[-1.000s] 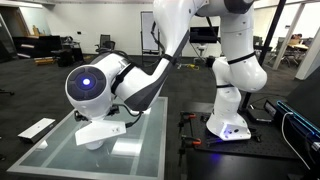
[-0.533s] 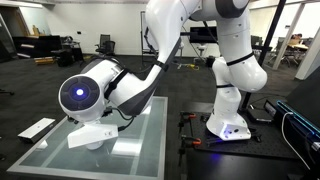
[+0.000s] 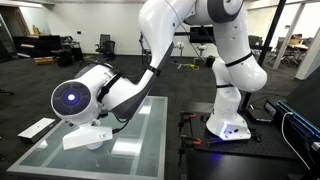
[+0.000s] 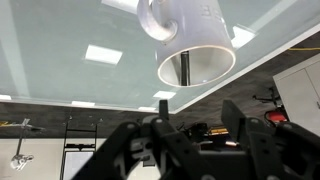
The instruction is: Remove the pen from the mug and put it on the table
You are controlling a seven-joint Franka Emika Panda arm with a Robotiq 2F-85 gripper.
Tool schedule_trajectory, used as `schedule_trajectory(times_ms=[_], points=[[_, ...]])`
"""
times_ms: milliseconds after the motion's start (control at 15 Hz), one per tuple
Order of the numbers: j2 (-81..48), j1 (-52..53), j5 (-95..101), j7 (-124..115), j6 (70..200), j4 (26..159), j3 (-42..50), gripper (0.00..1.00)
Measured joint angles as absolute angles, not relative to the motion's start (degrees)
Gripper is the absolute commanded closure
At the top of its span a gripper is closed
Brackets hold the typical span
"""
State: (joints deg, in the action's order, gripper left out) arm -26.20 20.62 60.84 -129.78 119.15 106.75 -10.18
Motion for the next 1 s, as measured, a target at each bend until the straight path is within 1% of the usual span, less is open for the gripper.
schedule_trajectory(times_ms=[200,333,400,533,600,667,733,1000], points=[[-27.2,20.6,60.8,-129.8,119.2,105.7,-10.0,0.4],[-27.8,20.6,60.8,-129.8,119.2,105.1,-9.8,0.43],[-28.1,20.6,60.8,-129.8,119.2,104.9,-9.7,0.48],[-28.7,20.6,60.8,-129.8,119.2,104.3,-9.5,0.54],[-29.0,20.6,60.8,-129.8,119.2,104.1,-9.4,0.59],[-29.3,20.6,60.8,-129.8,119.2,103.9,-9.4,0.58],[-29.6,20.6,60.8,-129.8,119.2,103.7,-9.3,0.61],[-30.8,20.5,60.8,-129.8,119.2,102.8,-9.1,0.6]])
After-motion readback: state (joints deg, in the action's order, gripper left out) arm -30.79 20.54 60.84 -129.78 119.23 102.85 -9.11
